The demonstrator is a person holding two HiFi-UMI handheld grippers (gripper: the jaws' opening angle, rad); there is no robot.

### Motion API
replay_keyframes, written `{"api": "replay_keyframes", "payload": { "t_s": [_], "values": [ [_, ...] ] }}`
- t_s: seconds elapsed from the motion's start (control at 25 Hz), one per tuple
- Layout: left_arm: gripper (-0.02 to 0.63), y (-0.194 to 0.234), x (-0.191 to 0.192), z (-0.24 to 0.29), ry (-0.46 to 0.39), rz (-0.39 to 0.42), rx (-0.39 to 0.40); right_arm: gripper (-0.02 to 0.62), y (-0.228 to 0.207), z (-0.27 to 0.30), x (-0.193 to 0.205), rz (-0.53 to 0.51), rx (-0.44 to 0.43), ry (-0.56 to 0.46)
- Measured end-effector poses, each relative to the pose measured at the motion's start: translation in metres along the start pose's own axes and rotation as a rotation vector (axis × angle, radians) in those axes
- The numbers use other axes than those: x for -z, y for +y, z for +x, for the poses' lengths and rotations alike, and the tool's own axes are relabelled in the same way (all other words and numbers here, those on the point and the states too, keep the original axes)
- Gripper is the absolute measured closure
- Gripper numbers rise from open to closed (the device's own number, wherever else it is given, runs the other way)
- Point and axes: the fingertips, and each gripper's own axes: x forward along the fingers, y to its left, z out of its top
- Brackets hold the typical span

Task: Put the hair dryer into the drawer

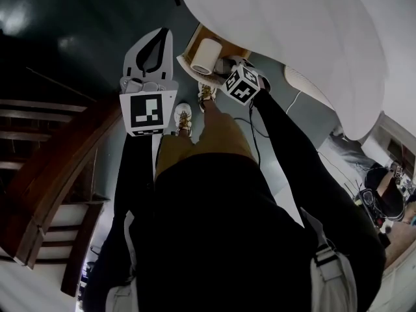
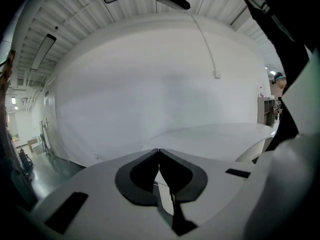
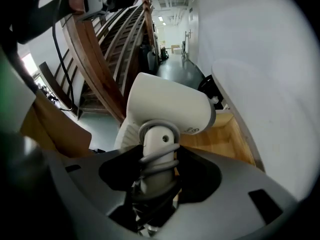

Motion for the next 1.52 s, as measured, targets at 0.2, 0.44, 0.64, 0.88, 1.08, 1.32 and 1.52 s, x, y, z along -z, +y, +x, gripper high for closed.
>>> {"api": "replay_keyframes", "payload": {
  "t_s": [0.2,0.44,0.64,0.88,1.08,1.32,1.52],
  "values": [
    [0.591,-0.002,0.005,0.003,0.016,-0.004,0.006,0.368,-0.015,0.018,0.012,-0.022,0.059,0.084],
    [0.591,-0.003,0.012,0.003,0.037,-0.002,0.004,0.368,-0.034,0.037,0.019,-0.104,0.137,0.179],
    [0.589,-0.007,0.018,0.006,0.059,-0.015,0.002,0.367,-0.044,0.053,0.032,-0.129,0.150,0.267],
    [0.591,-0.012,0.020,0.010,0.073,-0.023,0.010,0.365,-0.044,0.066,0.037,-0.132,0.129,0.303],
    [0.589,-0.012,0.024,0.012,0.079,-0.034,0.006,0.364,-0.048,0.078,0.035,-0.116,0.110,0.363],
    [0.590,-0.014,0.030,0.014,0.095,-0.043,0.001,0.364,-0.055,0.085,0.028,-0.252,0.151,0.414],
    [0.589,-0.013,0.035,0.012,0.104,-0.049,-0.002,0.362,-0.064,0.091,0.031,-0.373,0.239,0.453]
  ]
}}
